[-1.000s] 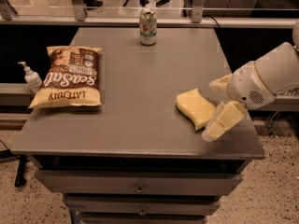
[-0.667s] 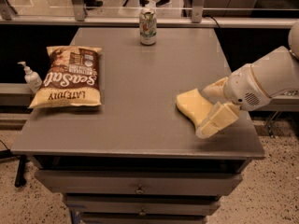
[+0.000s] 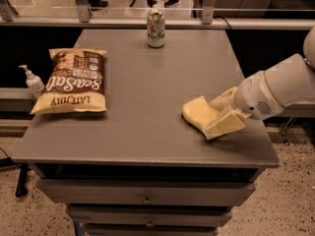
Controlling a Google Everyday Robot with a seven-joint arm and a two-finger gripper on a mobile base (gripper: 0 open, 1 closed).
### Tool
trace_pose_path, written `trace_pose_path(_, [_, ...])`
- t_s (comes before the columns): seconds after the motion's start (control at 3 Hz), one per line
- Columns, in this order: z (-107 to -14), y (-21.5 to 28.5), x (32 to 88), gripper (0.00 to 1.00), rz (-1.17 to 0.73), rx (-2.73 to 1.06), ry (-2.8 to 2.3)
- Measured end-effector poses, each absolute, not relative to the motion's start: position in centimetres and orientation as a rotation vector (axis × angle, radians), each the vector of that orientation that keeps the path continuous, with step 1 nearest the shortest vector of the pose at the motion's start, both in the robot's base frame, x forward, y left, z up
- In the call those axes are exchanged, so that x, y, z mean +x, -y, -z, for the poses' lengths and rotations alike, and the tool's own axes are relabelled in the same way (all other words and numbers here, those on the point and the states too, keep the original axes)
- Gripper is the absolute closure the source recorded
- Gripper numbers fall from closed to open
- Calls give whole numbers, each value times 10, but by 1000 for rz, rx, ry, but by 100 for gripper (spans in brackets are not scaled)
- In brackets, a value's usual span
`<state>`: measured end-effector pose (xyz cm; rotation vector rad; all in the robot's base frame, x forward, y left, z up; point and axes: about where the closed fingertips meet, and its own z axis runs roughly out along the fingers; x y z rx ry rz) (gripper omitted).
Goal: Pick sponge
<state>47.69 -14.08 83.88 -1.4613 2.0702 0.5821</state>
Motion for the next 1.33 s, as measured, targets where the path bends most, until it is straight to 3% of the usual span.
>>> trace_pose_path(0.33, [-839, 140, 476, 86, -593, -1450, -2066])
trace_pose_path(0.67, [-840, 139, 476, 100, -606, -1444, -2057])
trace_pose_path(1.33, [-855, 131, 484, 100, -629, -1418, -2016])
